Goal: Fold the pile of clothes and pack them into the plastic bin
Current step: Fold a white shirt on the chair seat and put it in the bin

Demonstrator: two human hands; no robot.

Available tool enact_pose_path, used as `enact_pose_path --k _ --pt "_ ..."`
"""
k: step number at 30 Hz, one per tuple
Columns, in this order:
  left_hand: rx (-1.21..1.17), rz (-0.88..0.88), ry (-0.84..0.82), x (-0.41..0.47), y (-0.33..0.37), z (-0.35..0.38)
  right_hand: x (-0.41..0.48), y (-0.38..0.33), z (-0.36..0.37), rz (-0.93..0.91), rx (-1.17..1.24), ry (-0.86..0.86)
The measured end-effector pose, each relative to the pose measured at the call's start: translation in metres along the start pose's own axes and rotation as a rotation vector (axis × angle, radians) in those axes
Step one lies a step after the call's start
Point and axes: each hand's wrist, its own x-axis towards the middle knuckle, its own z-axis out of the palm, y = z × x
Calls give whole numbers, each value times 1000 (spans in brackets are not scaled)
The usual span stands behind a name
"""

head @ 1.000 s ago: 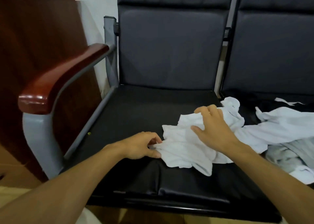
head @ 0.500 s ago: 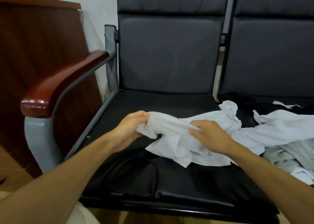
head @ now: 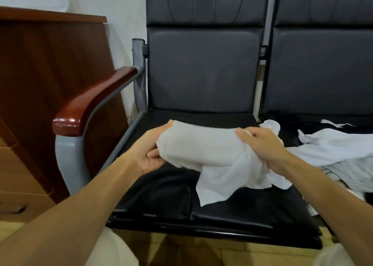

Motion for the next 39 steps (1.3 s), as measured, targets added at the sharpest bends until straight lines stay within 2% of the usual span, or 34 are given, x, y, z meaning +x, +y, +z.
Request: enact_pose_path --k 2,7,9,11,14,16,19,23,26,28,32,35,37,39 --pt "201 -74 -70 -4 -3 5 -7 1 0 -8 -110 -187" --pt "734 -281 -121 -14 -9 18 -25 1 -9 146 -128 -871" --pt "931 -318 -78 -10 -15 20 -31 2 -10 248 -189 -948" --pt "1142 -276 47 -3 -25 20 -30 3 -9 293 -262 -770" --pt "1450 -146 147 16 -39 5 -19 17 -13 212 -502 -358" --pt "1552 -150 165 24 -44 2 -13 28 -17 190 -664 -239" --pt "1598 -273 143 34 -54 12 -10 39 -14 285 -718 -263" --pt "1522 -381 82 49 -63 29 -8 42 -5 267 -801 -280" --pt "1403 -384 45 55 -63 39 -8 42 3 256 -785 -297" --pt "1240 -333 59 58 -61 43 -4 45 9 227 -772 -312" --pt "909 -256 217 59 -54 47 9 46 14 238 -617 -230" --pt "800 -184 304 62 -49 39 19 39 16 304 -306 -78" --pt "837 -104 376 62 -46 33 26 34 20 353 22 29" --pt "998 -40 406 62 -48 26 33 29 27 332 180 99"
